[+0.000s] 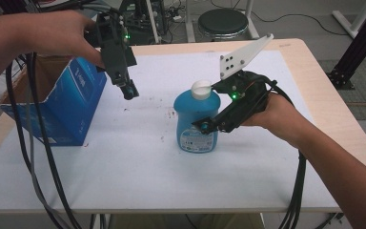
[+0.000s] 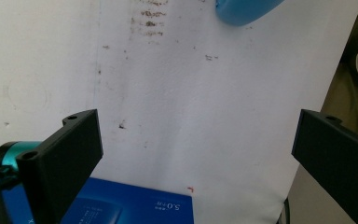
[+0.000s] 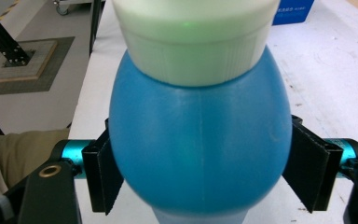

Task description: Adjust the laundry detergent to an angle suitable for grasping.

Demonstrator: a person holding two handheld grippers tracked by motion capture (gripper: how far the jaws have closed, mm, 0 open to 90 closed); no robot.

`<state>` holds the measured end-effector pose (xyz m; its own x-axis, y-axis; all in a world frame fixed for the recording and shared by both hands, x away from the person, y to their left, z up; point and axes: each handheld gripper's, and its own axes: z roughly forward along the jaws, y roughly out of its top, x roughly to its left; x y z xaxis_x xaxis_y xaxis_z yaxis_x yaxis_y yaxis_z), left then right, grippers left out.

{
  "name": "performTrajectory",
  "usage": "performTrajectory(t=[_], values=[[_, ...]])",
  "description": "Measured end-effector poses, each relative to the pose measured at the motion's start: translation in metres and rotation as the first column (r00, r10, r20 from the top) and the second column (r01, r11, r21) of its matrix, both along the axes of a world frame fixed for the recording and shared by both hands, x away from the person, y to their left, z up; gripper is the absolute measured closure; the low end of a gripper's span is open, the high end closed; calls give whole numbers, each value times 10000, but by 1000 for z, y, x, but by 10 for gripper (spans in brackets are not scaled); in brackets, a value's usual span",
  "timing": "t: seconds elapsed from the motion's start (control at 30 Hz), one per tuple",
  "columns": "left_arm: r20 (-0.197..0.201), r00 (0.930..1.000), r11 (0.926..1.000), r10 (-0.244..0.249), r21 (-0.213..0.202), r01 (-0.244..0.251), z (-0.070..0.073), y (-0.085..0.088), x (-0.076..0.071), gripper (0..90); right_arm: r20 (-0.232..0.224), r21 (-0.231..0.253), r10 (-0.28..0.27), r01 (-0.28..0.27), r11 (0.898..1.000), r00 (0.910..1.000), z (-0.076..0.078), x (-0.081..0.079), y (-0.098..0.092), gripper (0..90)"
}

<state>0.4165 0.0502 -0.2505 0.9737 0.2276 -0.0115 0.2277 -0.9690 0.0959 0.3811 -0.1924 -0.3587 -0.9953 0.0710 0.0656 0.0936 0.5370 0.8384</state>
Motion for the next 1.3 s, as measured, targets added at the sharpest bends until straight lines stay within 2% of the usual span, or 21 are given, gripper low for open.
performTrajectory(t=[0.17,0.23,0.37,0.5,0.6,0.63,0.73,0.8,0.9,1.0,1.03,1.13,1.23,1.3], values=[[5,10000,10000,39,-15,-39,1,0,-1,17,163,44,-101,100,9999,9998,3,-3,-2,214],[15,10000,10000,40,-25,-40,1,1,-1,17,295,-58,-358,359,9993,9989,5,-5,-4,93],[39,10000,10000,72,-20,-72,2,2,-2,17,393,170,-575,568,9982,9976,11,-9,-11,93],[83,9999,9999,112,-67,-112,3,3,-3,17,379,-5,-788,789,9969,9962,14,-14,-18,93],[75,9999,9999,93,-51,-93,4,4,-3,17,-114,-51,-1197,1197,9928,9927,17,-13,-26,93],[79,9999,9999,98,-58,-97,4,4,-3,17,-130,-51,-1251,1250,9921,9921,18,-13,-29,93],[101,9999,9999,100,-93,-99,5,4,-4,17,104,-21,-1225,1225,9925,9924,23,-15,-37,93],[94,9999,9999,82,-94,-81,5,3,-4,17,215,-336,-1129,1135,9930,9934,27,-17,-41,93],[96,9999,9999,65,-108,-64,5,2,-4,17,624,-1099,-1452,1514,9823,9874,32,-19,-44,92],[125,9999,9999,5,-134,-3,5,1,-4,17,690,-1764,-1304,1407,9742,9891,38,-20,-53,82],[118,9999,9999,3,-129,-1,5,1,-4,17,770,-2098,-1375,1509,9660,9875,40,-20,-55,13],[128,9999,9999,5,-166,-3,5,0,-4,17,756,-2977,-1619,1772,9381,9839,44,-19,-67,6],[136,9999,9999,-29,-157,31,5,0,-3,17,690,-3176,-2392,2486,9150,9685,49,-17,-82,7],[148,9999,9999,-43,-161,45,5,-1,-3,17,588,-3372,-2631,2672,9027,9630,52,-17,-92,7]])
